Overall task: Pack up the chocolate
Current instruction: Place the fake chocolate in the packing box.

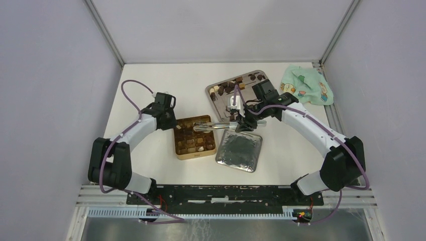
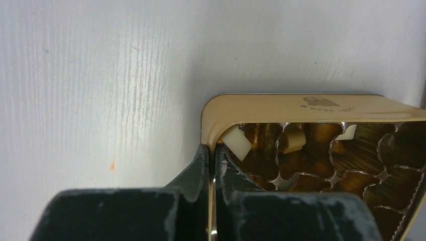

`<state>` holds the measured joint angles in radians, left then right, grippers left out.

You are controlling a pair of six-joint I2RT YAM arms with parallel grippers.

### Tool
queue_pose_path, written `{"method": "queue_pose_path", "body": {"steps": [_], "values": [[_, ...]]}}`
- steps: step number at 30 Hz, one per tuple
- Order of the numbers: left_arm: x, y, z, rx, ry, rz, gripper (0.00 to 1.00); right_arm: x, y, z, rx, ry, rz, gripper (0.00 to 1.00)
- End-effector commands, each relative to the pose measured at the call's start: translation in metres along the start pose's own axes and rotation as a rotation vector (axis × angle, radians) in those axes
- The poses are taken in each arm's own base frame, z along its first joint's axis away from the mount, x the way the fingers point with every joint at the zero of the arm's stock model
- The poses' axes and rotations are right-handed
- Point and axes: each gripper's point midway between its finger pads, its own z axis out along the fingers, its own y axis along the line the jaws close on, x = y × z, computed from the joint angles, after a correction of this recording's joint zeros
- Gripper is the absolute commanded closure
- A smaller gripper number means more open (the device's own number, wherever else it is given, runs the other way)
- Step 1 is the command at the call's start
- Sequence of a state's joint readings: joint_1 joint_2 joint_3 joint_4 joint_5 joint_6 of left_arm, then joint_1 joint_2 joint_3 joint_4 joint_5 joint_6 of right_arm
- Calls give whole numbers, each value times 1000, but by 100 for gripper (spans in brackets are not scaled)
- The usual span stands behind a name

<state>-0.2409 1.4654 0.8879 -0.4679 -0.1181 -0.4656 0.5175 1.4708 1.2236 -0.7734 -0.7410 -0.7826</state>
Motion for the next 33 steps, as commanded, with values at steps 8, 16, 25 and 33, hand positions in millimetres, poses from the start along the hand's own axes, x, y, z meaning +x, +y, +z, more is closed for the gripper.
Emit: {"method": "queue_pose_path", "body": {"steps": [8, 16, 25, 33], "values": [[-62, -14, -81, 195, -480, -1, 98, -44, 19, -21, -42, -122, -120, 100], [-56, -11, -91, 223, -523, -11, 98, -49, 34, -15, -74, -102, -194, 100], [-27, -7, -50, 158, -335, -54, 98, -23, 33, 22, -35, 69, -218, 99], [-9, -2, -29, 115, -230, -53, 98, -16, 32, 48, -56, 145, -217, 97]]}}
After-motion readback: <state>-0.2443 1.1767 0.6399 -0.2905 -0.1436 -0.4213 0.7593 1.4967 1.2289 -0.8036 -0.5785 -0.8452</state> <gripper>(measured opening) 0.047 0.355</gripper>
